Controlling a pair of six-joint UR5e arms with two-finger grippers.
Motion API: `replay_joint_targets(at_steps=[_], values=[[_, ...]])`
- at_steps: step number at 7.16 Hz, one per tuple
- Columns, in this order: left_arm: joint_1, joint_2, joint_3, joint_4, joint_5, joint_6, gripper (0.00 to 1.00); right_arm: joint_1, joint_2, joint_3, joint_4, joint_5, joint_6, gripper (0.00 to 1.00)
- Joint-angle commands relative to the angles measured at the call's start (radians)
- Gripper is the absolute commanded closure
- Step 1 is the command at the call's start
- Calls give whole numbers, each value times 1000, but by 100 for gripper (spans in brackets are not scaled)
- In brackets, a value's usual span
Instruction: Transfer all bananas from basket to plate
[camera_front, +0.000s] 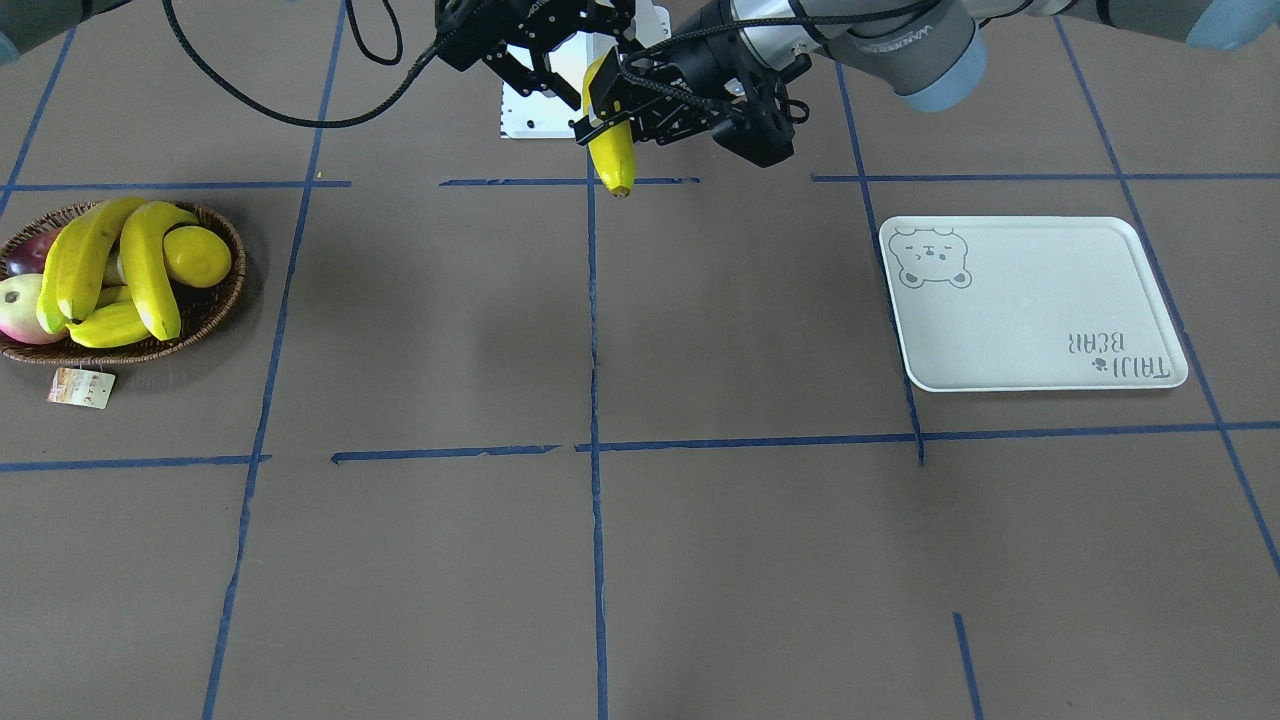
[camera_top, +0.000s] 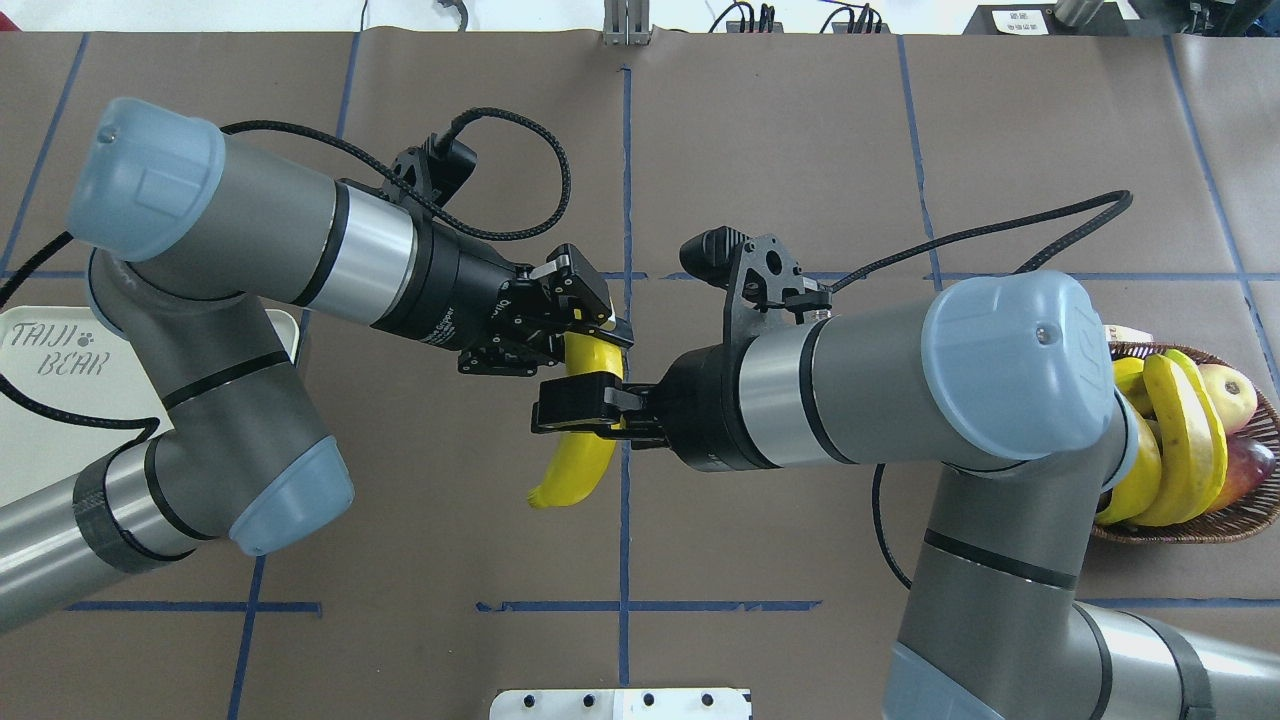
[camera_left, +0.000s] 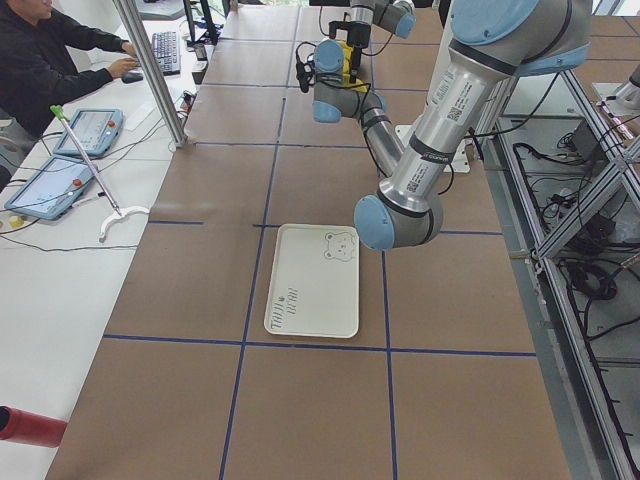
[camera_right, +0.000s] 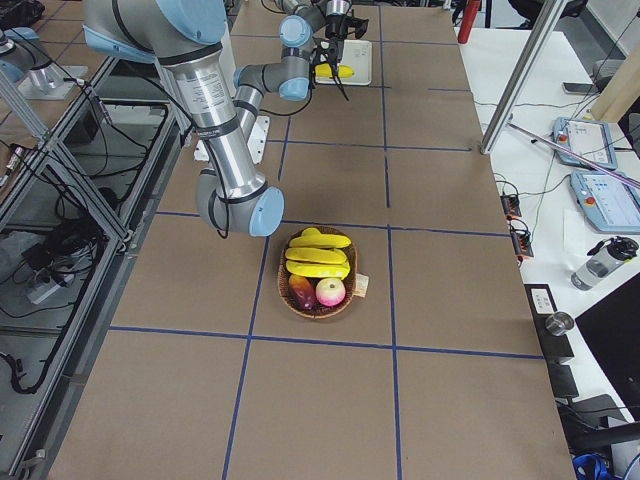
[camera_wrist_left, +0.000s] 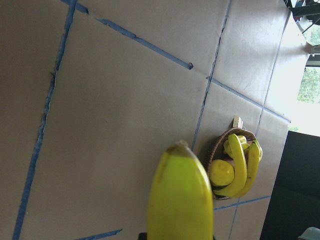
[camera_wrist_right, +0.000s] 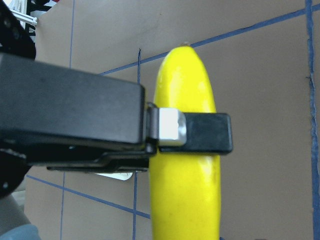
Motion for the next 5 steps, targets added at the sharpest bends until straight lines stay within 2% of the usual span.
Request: replay_joint_targets(at_steps=[1, 3, 4, 5], values=[[-9, 4, 3, 15, 5, 2, 100, 5, -6, 26, -3, 1, -3, 0], [-79, 106, 3, 96, 12, 81, 100, 25, -17, 59, -13, 3, -1, 0], [-125, 143, 2, 148, 12, 158, 100, 45, -41, 63, -26, 2, -1, 0], [-172, 209, -4, 252, 15, 307, 100, 86, -63, 68, -53, 5, -3, 0]])
